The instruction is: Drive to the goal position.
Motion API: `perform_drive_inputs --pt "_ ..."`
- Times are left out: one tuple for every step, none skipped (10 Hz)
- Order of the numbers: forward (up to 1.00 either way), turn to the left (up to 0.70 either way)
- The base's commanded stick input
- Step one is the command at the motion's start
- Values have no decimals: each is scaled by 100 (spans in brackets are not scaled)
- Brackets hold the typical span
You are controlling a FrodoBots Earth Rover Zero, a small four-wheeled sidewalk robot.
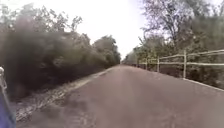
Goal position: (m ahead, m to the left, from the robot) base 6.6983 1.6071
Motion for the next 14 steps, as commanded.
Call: perform_drive_inputs --pt "70 0" --pt "70 0" --pt "70 0" --pt "70 0" --pt "70 1" --pt "70 4" --pt "70 11" --pt "70 24" --pt "70 18" --pt "70 6" --pt "70 0" --pt "70 0" --pt "70 0" --pt "70 0"
